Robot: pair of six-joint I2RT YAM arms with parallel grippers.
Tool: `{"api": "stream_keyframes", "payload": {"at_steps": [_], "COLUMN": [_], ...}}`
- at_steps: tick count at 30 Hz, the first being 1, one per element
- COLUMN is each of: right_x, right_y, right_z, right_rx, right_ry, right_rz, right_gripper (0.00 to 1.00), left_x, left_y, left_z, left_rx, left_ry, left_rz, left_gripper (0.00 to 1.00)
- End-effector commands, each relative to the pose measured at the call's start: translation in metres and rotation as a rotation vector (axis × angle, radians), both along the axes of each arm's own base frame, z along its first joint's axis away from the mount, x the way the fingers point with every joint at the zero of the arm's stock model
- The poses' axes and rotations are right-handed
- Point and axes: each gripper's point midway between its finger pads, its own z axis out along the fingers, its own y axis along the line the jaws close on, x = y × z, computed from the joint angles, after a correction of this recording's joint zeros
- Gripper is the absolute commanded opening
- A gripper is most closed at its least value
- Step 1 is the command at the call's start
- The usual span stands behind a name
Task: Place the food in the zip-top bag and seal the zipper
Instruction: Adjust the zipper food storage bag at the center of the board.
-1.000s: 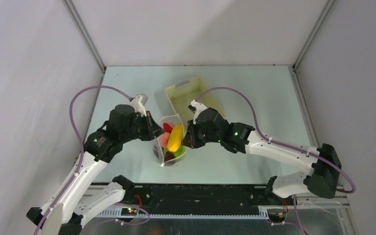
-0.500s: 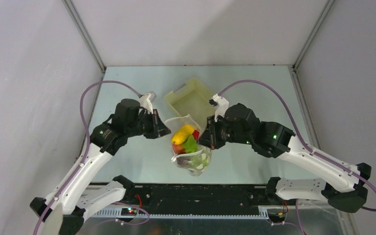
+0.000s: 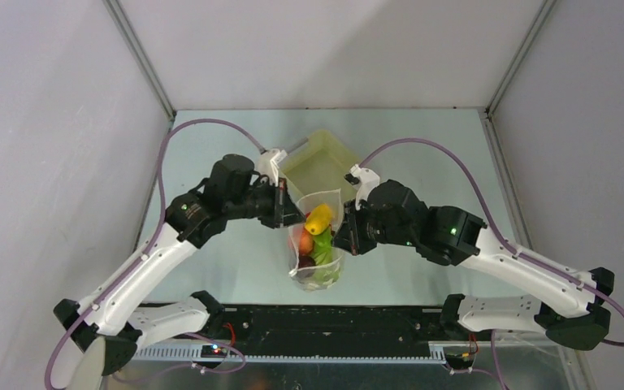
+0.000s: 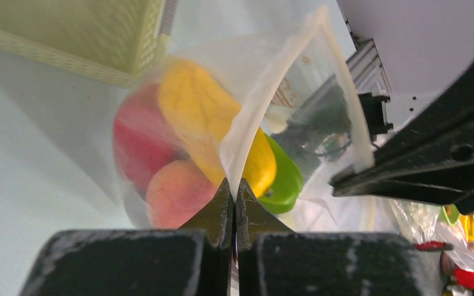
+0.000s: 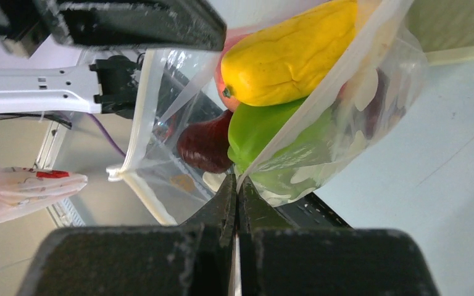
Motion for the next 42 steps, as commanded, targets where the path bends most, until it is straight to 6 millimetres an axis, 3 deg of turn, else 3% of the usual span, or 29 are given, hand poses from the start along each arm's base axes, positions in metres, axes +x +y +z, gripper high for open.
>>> {"api": "stream_keyframes", "payload": {"at_steps": [1,16,22,27,29,32,37,41,42], "right_x": [0.01,-0.009,-0.002,0.012,0.019,0.031,0.045,0.053,0.054], "right_y": [-0.001,-0.075,-0.092,-0.091,-0.089,-0.089,-0.092,-0.088,-0.087], "right_z": [0.011,-0.008,-0.017,-0.043,-0.052,-0.061,-0.061,-0.054,-0.053], "right_rx": [0.044,0.004,-0.029,-0.052,-0.035,-0.01,0.026,0.077,0.087], "right_ry": [-0.038,0.083,0.074,0.145,0.187,0.204,0.194,0.196,0.199], "right_rz": [-0.069,-0.284,-0.367,-0.398,-0.406,-0.435,-0.501,-0.515,-0.516], "right_gripper": [0.0,0.0,0.0,0.01,0.0,0.0,0.0,0.0,0.0], "left_x": [-0.005,-0.029,-0.016,-0.006,-0.002,0.005,0.009,0.01,0.012], "left_y": [-0.024,-0.117,-0.137,-0.144,-0.143,-0.142,-0.14,-0.127,-0.123], "left_z": [0.024,0.044,0.027,0.009,0.004,-0.001,0.008,0.02,0.022], "left_rx": [-0.049,-0.151,-0.109,-0.062,-0.042,-0.018,-0.021,-0.017,-0.012], "left_ry": [-0.097,-0.165,-0.125,-0.118,-0.125,-0.148,-0.198,-0.263,-0.285], "left_rz": [-0.098,-0.341,-0.342,-0.335,-0.323,-0.3,-0.301,-0.276,-0.263], "left_gripper": [0.0,0.0,0.0,0.0,0.05,0.25,0.72,0.97,0.98]}}
